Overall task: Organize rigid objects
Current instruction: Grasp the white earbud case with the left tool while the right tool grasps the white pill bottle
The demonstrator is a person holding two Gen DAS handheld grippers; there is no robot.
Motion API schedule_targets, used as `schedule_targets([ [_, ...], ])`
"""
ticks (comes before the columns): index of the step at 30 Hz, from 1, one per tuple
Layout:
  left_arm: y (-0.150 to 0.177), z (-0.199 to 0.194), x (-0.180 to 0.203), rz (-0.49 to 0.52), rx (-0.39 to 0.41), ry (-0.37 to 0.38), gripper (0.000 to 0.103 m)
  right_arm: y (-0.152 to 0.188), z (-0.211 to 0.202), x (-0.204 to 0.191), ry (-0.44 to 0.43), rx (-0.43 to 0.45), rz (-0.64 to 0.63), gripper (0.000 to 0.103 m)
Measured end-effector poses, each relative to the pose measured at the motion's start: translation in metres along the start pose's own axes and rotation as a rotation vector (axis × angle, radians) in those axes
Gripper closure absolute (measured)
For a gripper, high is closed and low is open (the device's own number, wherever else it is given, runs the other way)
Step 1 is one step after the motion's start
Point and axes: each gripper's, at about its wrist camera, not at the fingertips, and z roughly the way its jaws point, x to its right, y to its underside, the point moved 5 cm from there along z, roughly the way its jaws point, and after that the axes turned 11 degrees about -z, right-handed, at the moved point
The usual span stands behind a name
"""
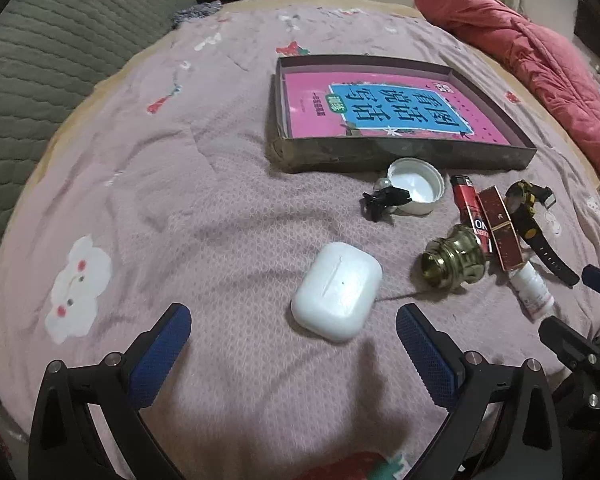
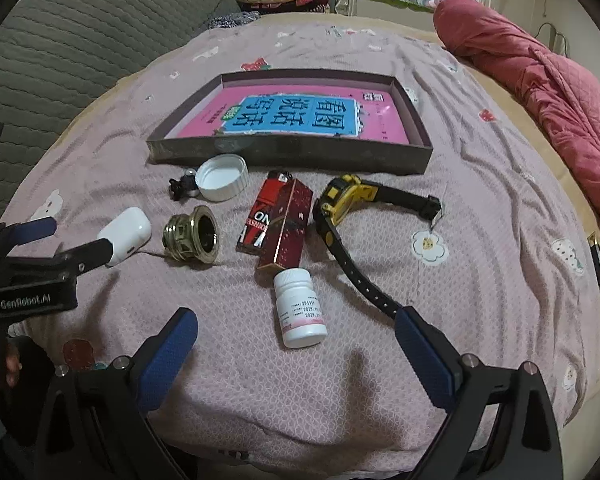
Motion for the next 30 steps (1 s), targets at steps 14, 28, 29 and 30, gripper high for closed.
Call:
schedule_targets([
  [14, -0.001, 0.04, 0.011, 0.077, -0.056, 0.033, 0.004, -0.001, 0.021, 0.003, -0.019, -0.048, 0.029, 0.007],
  [28, -0.004, 0.047, 0.018, 0.117, -0.079, 0.081, 0.01, 0.002, 0.046, 0.0, -0.041, -0.119, 0.007, 0.028],
  [29, -0.002, 0.046, 0.02, 0.125, -0.078, 0.085, 0.012, 0.002, 0.047, -0.001, -0.043, -0.12, 0.001, 0.028],
  [30, -0.002, 0.046, 0.022, 0.13, -0.078, 0.091, 0.013, 0.002, 0.048, -0.002, -0.043, -0.12, -0.003, 0.03],
])
